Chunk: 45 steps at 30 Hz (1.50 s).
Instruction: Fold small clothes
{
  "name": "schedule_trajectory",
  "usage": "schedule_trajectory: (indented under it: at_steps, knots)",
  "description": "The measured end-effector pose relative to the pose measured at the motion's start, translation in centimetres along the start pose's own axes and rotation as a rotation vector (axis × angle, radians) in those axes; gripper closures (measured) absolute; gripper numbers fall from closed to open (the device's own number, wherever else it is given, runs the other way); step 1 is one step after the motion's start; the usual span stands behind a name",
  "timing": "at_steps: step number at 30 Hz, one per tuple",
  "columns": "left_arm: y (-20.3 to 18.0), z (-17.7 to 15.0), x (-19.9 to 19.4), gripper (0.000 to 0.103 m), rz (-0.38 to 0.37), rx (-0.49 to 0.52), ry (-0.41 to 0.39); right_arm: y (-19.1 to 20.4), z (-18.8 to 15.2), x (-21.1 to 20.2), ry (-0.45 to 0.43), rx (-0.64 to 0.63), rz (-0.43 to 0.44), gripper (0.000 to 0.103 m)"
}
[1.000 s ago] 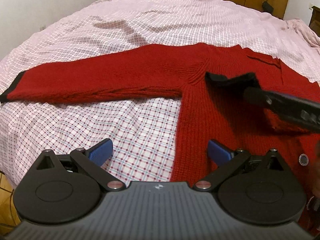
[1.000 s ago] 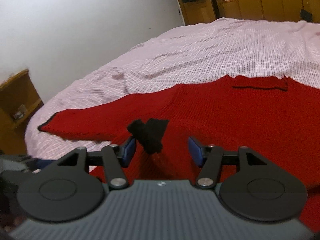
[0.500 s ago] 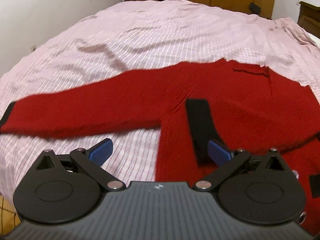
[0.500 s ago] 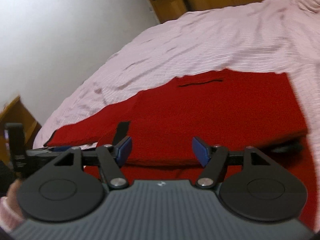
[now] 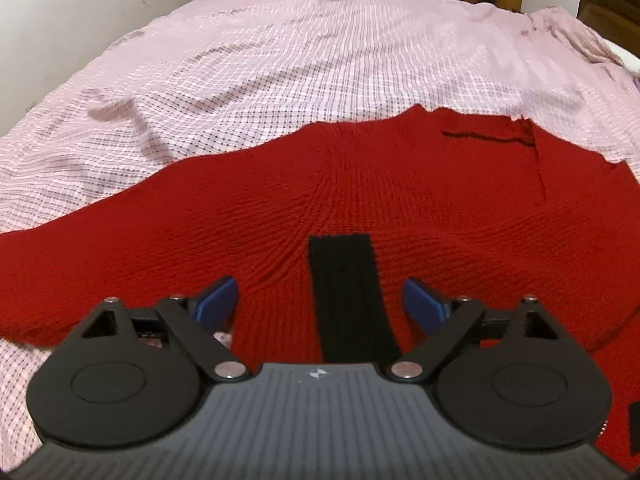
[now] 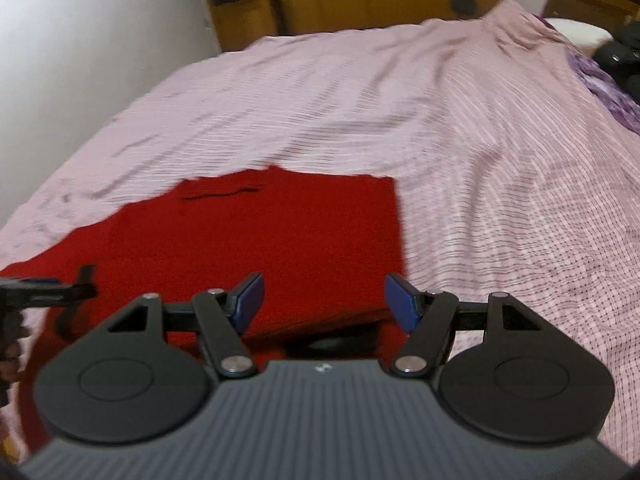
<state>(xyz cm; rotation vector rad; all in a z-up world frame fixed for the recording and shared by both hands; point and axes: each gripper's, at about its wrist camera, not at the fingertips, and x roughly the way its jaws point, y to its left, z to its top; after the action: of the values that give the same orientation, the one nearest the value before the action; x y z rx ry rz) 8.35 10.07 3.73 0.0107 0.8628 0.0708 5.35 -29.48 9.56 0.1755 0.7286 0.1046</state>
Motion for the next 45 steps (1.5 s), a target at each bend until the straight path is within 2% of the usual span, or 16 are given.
schedule_trajectory:
  at_steps: [7,15,18,19,20,21,22,23,24,26,30,37,39,41,43,45]
  knots:
    - [0.0,0.3,1.4,0.010,0.004,-0.021,0.003,-2.8,0.5,5.1,-0.012,0.090,-0.050,0.034]
    - [0.3,-0.4,1.8,0.011,-0.005,-0.078,-0.014,-4.0,1.8,8.1,-0.024,0.159,-0.009,0.035]
    - [-0.6,-0.4,1.1,0.029,-0.007,-0.036,-0.053,-4.0,2.2,9.3,-0.024,0.192,0.016,0.034]
    - [-0.9,-0.4,0.8,0.053,-0.031,-0.013,-0.069,-3.9,2.3,9.6,-0.020,0.194,0.034,0.034]
    - [-1.2,-0.4,0.5,0.059,-0.068,-0.001,-0.075,-3.8,2.3,10.0,-0.014,0.191,0.048,0.033]
    - [-1.7,-0.4,0.3,0.060,-0.046,0.014,-0.085,-3.6,2.3,10.2,-0.010,0.185,0.056,0.034]
    - [-2.2,-0.4,0.1,0.070,-0.025,0.045,-0.099,-3.3,2.2,10.3,-0.013,0.171,0.063,0.037]
    - [-2.4,-0.3,-0.2,0.087,-0.012,0.064,-0.118,-3.0,2.0,10.2,-0.027,0.153,0.053,0.060]
    - [-2.5,-0.2,-0.4,0.092,0.005,0.073,-0.135,-2.8,1.9,9.8,-0.056,0.146,0.045,0.079]
    - [-2.1,0.8,-0.9,0.098,0.012,0.065,-0.172,-3.0,1.5,8.7,-0.139,0.171,0.043,0.085]
    - [-0.9,3.8,-0.9,0.098,0.045,0.031,-0.211,-3.0,1.2,8.1,-0.196,0.177,-0.001,0.085]
    - [1.2,3.8,-0.2,0.097,-0.096,-0.051,-0.080,-3.1,0.5,9.3,-0.143,0.176,-0.021,0.078]
    - [1.2,2.9,0.2,0.087,-0.127,-0.068,-0.036,-3.3,0.3,9.3,-0.141,0.177,-0.033,0.072]
    - [0.9,2.0,0.4,0.058,-0.129,-0.080,-0.011,-3.3,0.2,9.2,-0.143,0.173,-0.035,0.066]
    - [0.5,1.3,0.5,0.044,-0.131,-0.079,-0.007,-3.1,0.2,9.0,-0.142,0.159,-0.032,0.058]
    - [0.0,0.7,0.5,0.042,-0.127,-0.056,-0.010,-2.8,0.3,9.2,-0.137,0.141,-0.027,0.052]
